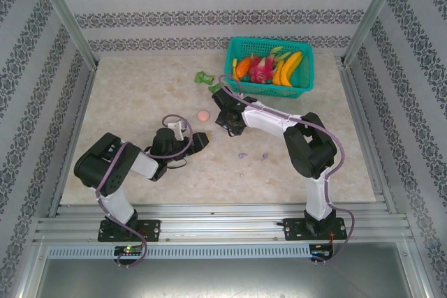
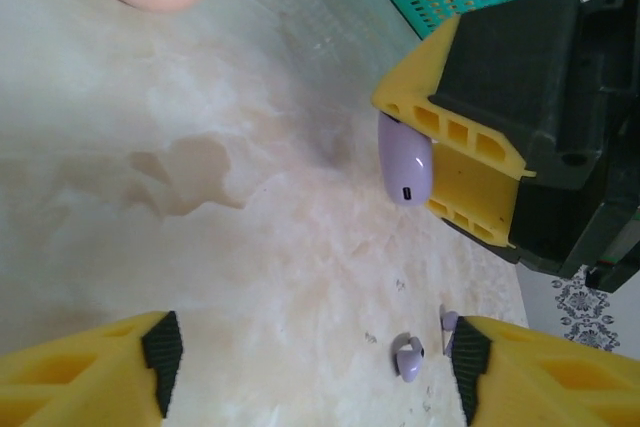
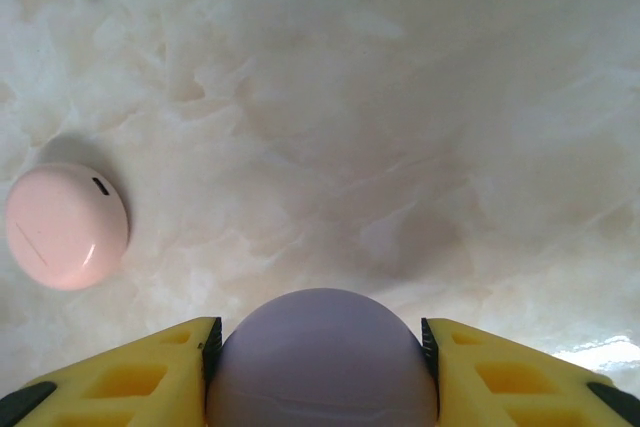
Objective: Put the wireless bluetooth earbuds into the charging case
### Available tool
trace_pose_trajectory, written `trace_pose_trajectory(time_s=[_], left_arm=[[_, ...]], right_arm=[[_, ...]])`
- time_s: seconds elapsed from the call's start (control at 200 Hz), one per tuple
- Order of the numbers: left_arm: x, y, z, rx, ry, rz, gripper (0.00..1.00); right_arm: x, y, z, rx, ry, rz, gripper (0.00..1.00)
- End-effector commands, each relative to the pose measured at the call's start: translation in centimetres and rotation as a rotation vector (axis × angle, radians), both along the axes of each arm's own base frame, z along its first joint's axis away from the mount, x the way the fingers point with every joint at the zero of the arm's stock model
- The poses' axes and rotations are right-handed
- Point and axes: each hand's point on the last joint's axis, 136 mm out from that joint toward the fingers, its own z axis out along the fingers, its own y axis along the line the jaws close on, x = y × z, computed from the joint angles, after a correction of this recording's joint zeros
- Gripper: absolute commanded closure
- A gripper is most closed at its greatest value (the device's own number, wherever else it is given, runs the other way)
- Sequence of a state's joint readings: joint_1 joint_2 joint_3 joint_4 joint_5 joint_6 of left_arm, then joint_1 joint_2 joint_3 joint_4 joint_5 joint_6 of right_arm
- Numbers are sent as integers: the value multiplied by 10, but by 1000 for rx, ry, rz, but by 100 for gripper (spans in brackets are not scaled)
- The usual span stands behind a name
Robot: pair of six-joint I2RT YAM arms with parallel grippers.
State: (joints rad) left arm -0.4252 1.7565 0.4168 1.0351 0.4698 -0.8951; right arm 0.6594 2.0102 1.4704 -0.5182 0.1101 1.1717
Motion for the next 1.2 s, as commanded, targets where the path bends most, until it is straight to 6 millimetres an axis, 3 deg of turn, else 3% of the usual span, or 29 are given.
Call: trace_pose_trajectory(time_s=[0.0,0.135,0.674,0.989,1.194], left_arm=[[18,-15,25,-56,-132,26,32],[25,-27,20,-90,-137,37,36],[53,-39,10,-156,-143,115,41],[56,-45,1,-157,-127,117,46],[48,-46,-3,-141,-120,119,45]], right_arm=[[3,9,15,100,-3,-42,56],[3,15,16,140,8,-61,57],[-2,23,17,232,41,-112,57],[-5,24,16,249,44,-122,58],[-2,20,11,251,51,-164,58]])
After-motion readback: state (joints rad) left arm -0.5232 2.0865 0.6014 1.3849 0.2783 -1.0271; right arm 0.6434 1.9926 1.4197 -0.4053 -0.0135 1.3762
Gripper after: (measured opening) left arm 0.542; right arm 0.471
